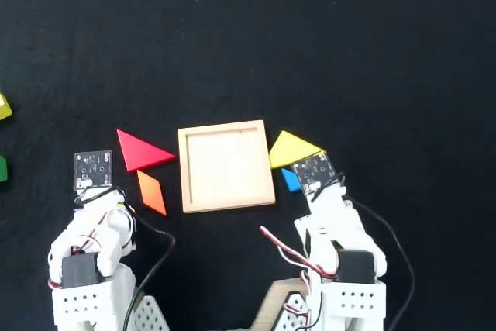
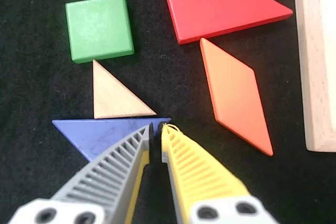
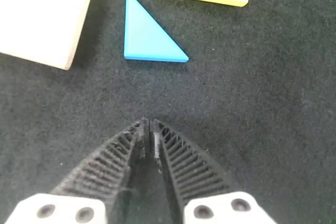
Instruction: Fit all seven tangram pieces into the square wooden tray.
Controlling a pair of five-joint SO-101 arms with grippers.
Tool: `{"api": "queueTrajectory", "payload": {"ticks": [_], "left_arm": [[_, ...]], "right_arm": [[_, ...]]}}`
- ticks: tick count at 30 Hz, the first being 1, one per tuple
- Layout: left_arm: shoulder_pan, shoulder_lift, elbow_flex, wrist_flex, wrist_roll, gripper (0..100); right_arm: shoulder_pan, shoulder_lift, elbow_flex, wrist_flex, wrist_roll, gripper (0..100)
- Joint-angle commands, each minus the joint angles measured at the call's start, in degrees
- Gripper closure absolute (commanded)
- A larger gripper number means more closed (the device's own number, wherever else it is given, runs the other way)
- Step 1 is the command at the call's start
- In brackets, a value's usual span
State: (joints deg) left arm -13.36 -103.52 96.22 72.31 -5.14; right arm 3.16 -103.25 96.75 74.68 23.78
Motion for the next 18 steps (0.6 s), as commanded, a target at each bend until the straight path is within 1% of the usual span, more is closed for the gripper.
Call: {"api": "queueTrajectory", "payload": {"ticks": [1, 16, 18], "left_arm": [[-0.1, -0.5, 1.2, 0.4, 0.3, 94], [-0.1, -0.5, 1.2, 0.4, 0.3, 94], [-0.1, -0.5, 1.2, 0.4, 0.3, 94]], "right_arm": [[-0.3, -5.3, -0.2, 0.4, 0.7, 98.7], [-0.1, -5.3, -0.2, 0.4, 0.4, 98.7], [0.0, -5.3, -0.2, -1.9, 0.4, 98.7]]}}
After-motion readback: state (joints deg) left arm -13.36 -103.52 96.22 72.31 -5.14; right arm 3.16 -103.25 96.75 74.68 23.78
